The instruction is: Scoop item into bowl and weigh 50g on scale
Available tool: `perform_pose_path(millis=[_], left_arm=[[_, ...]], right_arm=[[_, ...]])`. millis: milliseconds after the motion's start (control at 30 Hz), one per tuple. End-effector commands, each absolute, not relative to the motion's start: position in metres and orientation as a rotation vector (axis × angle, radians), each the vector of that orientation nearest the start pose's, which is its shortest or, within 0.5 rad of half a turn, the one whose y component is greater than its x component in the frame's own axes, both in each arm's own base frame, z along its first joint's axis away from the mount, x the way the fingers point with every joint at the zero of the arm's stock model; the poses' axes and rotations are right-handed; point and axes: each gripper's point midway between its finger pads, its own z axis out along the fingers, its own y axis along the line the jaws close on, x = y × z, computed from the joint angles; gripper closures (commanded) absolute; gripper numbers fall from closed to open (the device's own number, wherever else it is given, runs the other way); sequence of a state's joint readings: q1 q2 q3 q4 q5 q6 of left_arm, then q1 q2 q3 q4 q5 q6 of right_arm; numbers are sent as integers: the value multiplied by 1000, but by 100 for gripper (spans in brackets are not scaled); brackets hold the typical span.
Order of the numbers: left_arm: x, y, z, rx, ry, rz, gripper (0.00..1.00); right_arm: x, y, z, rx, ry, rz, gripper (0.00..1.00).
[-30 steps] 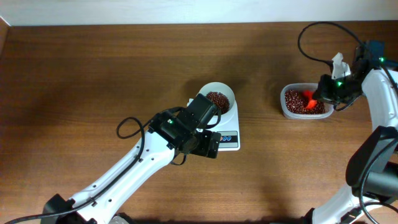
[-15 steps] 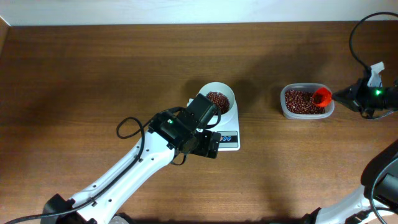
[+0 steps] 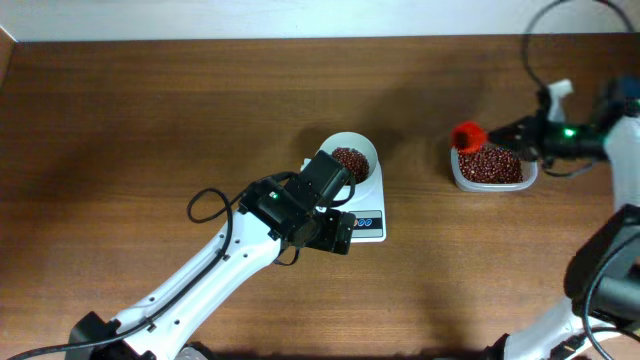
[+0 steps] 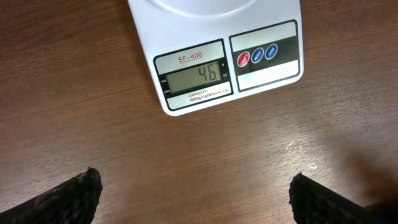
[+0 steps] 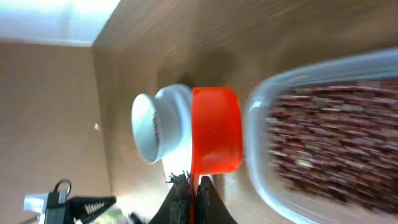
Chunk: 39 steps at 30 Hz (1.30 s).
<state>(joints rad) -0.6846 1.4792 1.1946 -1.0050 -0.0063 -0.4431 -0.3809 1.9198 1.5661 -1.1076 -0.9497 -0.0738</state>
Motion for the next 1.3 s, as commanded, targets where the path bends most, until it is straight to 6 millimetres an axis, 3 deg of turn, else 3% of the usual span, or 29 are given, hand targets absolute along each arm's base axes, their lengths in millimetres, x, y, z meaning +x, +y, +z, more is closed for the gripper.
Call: perform_pose_path(millis=[0, 133, 233, 433, 533, 700, 833, 1267], left_arm=[[243, -200, 129, 335, 2876, -224, 1], [243, -200, 129, 335, 2876, -224, 1], [243, -200, 129, 335, 2876, -224, 1], [243, -199, 129, 333, 2876, -224, 1], [243, -199, 129, 333, 2876, -224, 1], [243, -199, 129, 333, 2875, -224, 1], [243, -199, 129, 334, 2876, -223, 1], [243, -199, 129, 333, 2876, -224, 1]], right_arm=[[409, 39, 170, 170, 2537, 1336, 96], [412, 96, 180, 11, 2517, 1431, 96], [420, 124, 192, -44, 2459, 1498, 96], [428, 162, 206, -208, 2427, 1442, 96], [432, 178, 229, -309, 2381, 1403, 96], [418, 176, 229, -494, 2473, 1143, 96], [407, 177, 228, -598, 2502, 1058, 96], [393, 189, 192, -941, 2579, 587, 96]])
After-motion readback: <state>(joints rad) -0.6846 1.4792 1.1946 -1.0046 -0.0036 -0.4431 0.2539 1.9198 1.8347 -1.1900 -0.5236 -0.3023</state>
